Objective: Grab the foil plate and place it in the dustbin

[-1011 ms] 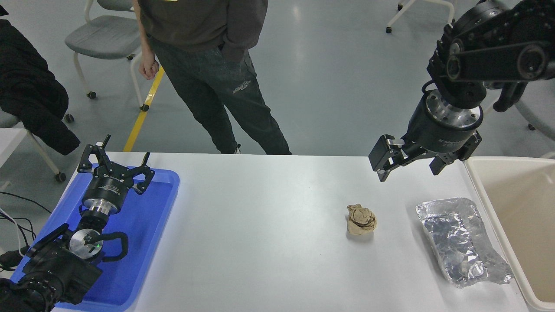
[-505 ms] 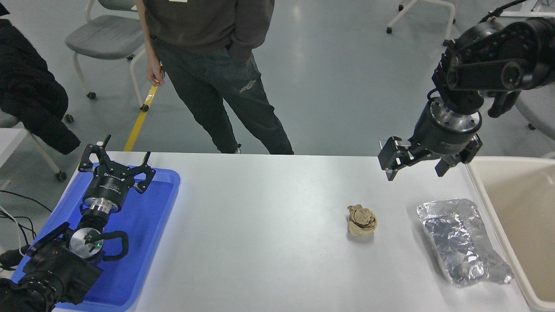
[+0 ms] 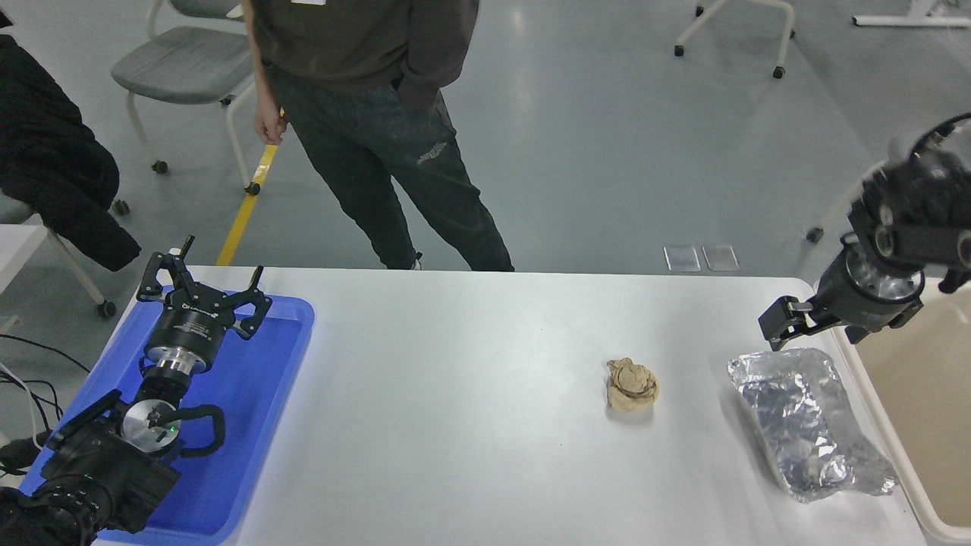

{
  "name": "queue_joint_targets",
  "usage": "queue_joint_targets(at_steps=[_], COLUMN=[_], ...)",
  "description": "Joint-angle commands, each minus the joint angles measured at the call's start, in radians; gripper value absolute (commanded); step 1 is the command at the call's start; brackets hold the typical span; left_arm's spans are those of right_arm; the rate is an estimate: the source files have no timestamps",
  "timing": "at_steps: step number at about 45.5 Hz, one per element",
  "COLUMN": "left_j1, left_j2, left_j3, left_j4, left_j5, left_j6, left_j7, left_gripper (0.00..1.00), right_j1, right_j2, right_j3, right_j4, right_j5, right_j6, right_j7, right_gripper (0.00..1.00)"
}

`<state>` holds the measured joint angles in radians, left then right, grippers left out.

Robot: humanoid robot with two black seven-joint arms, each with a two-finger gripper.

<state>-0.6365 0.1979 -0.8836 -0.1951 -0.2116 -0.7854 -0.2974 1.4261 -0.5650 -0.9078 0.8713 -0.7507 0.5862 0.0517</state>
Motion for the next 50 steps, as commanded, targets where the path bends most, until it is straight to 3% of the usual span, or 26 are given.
queue_joint_targets(at_steps=[1, 21, 33, 37, 40, 41, 50], left_j1=[0.0, 0.0, -0.002, -0.002, -0.002, -0.002, -0.002], left_j2=[0.0, 0.0, 0.0, 0.0, 0.0, 0.001, 0.0], left_j3=[0.0, 0.0, 0.0, 0.0, 0.0, 0.0, 0.0], left_j4=[0.0, 0.0, 0.0, 0.0, 0.0, 0.0, 0.0], left_j5=[0.0, 0.0, 0.0, 0.0, 0.0, 0.0, 0.0], left_j6=[0.0, 0.0, 0.0, 0.0, 0.0, 0.0, 0.0], left_j7=[0.0, -0.002, 0.0, 0.0, 0.0, 0.0, 0.0], left_gripper=[1.0, 1.0, 1.0, 1.0, 1.0, 1.0, 1.0], right_j1=[-0.28, -0.503, -0.526, -0.526, -0.526, -0.526, -0.516], right_j2=[-0.066, -0.027, 0.007, 0.007, 0.005, 0.005, 0.0], right_j3=[0.176, 0.334, 0.394, 0.386, 0.383, 0.383, 0.385], right_j4=[-0.12, -0.227, -0.278, -0.278, -0.276, -0.278, -0.265], right_j5=[-0.137, -0.18, -0.18, -0.184, -0.184, -0.184, -0.182], right_j6=[-0.109, -0.299, -0.358, -0.353, -0.345, -0.345, -0.344], right_j7=[-0.001, -0.003, -0.001, -0.003, -0.003, -0.003, -0.003], right_gripper=[1.0, 0.96, 0.56, 0.24, 0.1, 0.01, 0.0])
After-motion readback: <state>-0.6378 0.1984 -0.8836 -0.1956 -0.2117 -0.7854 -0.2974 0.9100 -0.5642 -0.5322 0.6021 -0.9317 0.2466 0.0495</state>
